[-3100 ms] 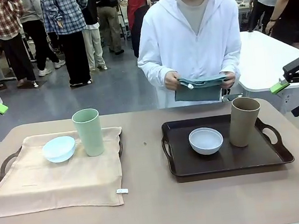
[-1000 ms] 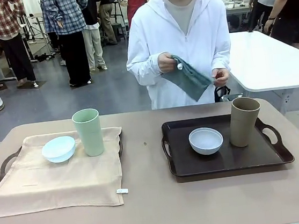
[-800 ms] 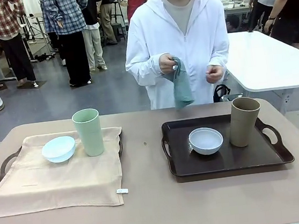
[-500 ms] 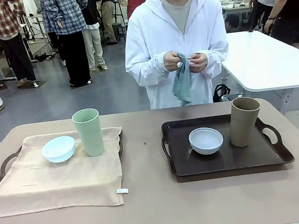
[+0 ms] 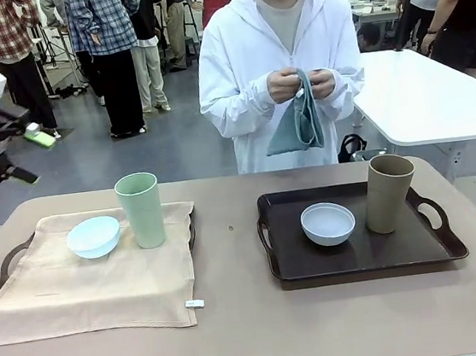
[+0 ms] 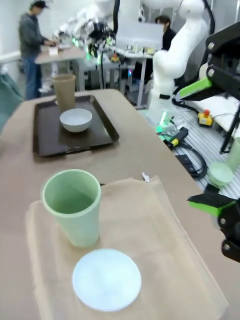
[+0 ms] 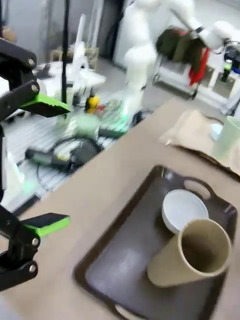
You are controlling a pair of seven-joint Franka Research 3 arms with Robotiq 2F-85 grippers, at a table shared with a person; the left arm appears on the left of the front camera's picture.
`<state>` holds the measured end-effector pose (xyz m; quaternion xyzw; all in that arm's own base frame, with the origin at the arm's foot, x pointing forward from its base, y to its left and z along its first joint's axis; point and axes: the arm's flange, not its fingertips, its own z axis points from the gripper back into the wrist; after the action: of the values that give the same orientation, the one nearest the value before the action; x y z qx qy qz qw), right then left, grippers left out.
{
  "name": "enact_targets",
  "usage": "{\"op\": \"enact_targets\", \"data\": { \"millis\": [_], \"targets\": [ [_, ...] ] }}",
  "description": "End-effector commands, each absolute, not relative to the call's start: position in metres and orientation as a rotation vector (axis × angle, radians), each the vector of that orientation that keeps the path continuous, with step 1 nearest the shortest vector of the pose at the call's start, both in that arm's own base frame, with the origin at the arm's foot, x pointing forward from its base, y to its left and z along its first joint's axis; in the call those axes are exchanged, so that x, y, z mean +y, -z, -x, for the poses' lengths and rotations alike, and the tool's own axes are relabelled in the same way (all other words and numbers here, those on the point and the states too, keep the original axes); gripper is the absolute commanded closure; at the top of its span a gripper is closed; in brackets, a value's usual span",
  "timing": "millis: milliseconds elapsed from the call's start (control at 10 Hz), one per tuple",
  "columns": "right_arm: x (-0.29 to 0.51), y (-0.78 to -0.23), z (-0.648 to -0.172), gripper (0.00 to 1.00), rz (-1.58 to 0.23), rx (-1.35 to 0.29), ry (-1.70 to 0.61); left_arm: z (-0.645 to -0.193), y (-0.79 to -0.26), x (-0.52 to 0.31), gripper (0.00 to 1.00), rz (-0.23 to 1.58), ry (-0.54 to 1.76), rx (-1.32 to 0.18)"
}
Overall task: Set up a tray with a mat and arrange the tableware.
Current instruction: Pick up the Picnic Bowl and Reusable plastic cup from the Handle tray in front of the human's position and hold them in the air.
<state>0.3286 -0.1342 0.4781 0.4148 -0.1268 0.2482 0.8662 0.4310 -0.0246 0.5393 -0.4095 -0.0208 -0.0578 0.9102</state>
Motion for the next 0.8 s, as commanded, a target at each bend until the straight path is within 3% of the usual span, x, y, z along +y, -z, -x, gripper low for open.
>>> {"op": "enact_targets", "data": {
  "millis": [0,400,700],
  "targets": [
    [-0.147,-0.463,-0.353,0.00,-0.831,-0.372,-0.571,-0.436,-0.540,-0.076,0.03,0.781,0.105,-0.041],
    [-0.137,-0.470,-0.373,0.00,-0.836,-0.605,-0.719,-0.446,-0.521,-0.199,0.03,0.541,0.097,-0.028],
    [-0.132,-0.466,-0.373,0.00,-0.739,-0.486,-0.844,-0.443,-0.484,-0.271,0.03,0.378,0.118,-0.013]
  ]
}}
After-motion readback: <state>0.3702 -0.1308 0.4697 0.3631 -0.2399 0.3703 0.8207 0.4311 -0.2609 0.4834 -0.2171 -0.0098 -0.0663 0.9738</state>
